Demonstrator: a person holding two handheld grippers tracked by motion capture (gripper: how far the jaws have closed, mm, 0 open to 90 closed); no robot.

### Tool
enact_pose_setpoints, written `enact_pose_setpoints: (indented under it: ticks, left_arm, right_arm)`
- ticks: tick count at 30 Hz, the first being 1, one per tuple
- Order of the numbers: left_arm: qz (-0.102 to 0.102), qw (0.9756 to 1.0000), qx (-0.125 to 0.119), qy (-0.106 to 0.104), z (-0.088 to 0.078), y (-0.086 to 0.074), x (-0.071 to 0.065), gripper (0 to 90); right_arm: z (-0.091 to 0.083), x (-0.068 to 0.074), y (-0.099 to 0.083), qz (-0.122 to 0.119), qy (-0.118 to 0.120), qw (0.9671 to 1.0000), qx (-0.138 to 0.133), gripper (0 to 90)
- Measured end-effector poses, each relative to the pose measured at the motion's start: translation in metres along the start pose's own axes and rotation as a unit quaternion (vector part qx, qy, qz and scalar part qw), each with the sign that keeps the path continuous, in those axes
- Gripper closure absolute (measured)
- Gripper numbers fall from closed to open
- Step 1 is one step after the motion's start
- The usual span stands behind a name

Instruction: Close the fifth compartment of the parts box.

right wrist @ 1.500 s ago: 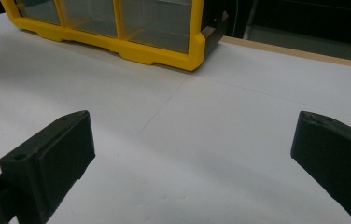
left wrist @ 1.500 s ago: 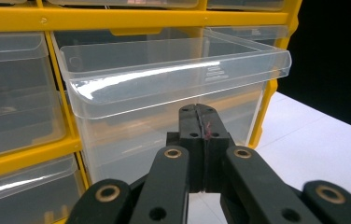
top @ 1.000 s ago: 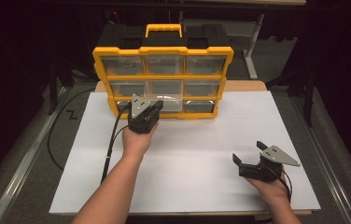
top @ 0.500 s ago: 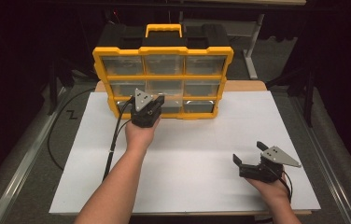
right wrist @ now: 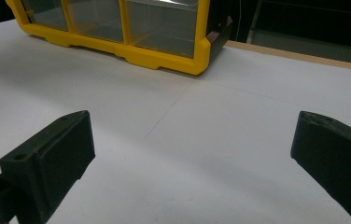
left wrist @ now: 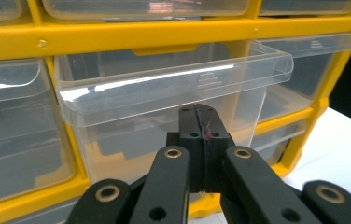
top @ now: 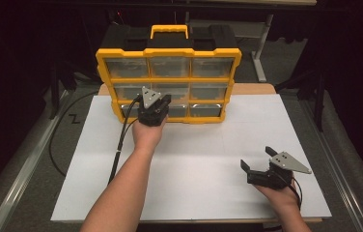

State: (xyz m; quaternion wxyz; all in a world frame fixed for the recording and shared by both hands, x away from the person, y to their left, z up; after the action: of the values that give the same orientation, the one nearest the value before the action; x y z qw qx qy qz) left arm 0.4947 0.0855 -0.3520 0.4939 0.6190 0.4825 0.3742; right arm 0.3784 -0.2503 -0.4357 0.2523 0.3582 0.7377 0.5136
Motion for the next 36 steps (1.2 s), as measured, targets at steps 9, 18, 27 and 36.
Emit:
enact_pose_setpoints:
  ticks: [9,18,27,36]
  left_arm:
    - [-0.004,0.9999,0.008,0.013,0.010,0.000,0.009,89.5]
    - [-0.010,0.9998,0.010,0.017,0.021,0.004,0.009,89.6]
    - [-0.007,0.9997,0.013,0.021,0.029,0.005,0.008,89.6]
    - [-0.009,0.9997,0.017,0.017,0.028,0.003,0.004,89.5]
  right_arm:
    - [0.000,0.001,0.000,0.001,0.000,1.0000,0.000,1.0]
    - [0.000,0.000,0.000,0.003,0.000,1.0000,-0.001,1.0]
    - [0.000,-0.001,-0.001,0.006,0.002,1.0000,-0.002,1.0]
    - [0.000,-0.001,-0.001,0.005,0.002,1.0000,-0.001,1.0]
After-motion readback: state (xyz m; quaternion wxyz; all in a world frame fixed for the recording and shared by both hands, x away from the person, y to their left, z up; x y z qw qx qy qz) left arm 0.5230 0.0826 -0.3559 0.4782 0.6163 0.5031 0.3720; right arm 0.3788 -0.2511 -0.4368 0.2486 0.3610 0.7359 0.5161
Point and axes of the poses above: each handheld gripper's, and its own axes: z roughly forward along the jaws, y roughly out of its top, x roughly to its left, the point moved 5 cm from there along z, roughly forward along the jaws, and after that the axes turned 9 degrees about y, right-handed, at the moved point
